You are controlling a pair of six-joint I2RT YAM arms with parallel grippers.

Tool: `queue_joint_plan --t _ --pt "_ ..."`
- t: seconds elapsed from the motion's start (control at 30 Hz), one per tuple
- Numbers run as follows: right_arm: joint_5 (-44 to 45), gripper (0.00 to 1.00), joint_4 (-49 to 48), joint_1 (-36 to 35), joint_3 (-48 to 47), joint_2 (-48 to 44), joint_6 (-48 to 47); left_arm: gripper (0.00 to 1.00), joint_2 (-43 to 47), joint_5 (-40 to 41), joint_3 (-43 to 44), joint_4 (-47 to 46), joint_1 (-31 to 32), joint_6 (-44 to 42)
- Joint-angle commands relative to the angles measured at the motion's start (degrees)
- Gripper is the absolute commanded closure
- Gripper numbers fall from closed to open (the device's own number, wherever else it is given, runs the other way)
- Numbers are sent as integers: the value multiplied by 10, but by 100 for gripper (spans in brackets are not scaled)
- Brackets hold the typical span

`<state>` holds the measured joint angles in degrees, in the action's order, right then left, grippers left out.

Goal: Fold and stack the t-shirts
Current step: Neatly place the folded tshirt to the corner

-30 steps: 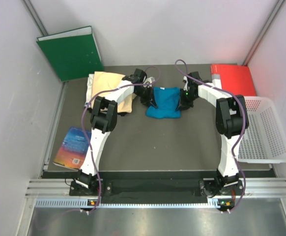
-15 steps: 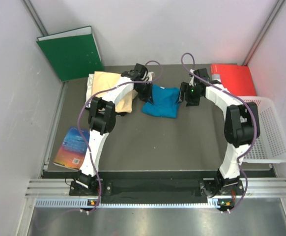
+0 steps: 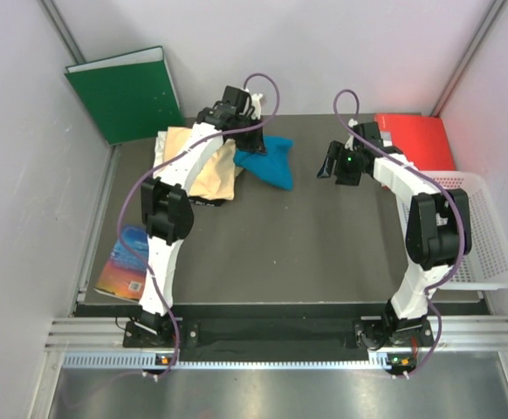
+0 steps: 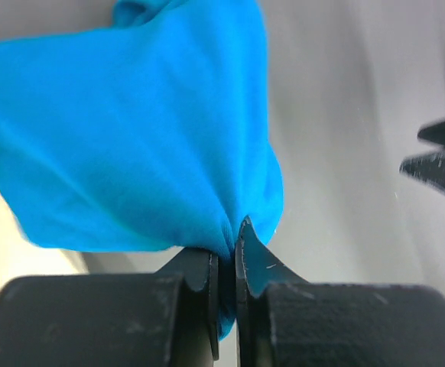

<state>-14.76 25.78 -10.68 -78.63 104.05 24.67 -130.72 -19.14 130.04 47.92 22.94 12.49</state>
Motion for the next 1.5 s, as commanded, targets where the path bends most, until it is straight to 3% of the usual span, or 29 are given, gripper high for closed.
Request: queue_joint_plan --t 0.0,0.27,0.43,0.53,0.67,1.03,1.27,1.37,1.47 --pt "-19 33 -21 3 1 6 5 100 28 12 44 -43 -32 13" --pt "-33 34 -26 1 2 17 6 100 15 -68 78 -77 -62 63" --pt "-40 33 -30 1 4 24 8 100 8 -135 137 -136 -73 151" --pt "-44 33 -35 0 9 24 10 100 10 -204 132 -240 -100 261" --pt "-50 33 -38 1 17 24 12 100 7 -218 152 -307 -140 333" --pt "-56 33 -40 1 23 26 11 100 27 -278 115 -255 -259 308" --pt "-55 33 -43 2 18 29 10 100 63 -296 -13 -83 -272 184" --pt "-57 32 -43 0 14 35 12 100 89 -310 -78 -85 -268 173" --pt "-60 33 -48 1 7 43 14 100 106 -309 -86 -90 -265 160"
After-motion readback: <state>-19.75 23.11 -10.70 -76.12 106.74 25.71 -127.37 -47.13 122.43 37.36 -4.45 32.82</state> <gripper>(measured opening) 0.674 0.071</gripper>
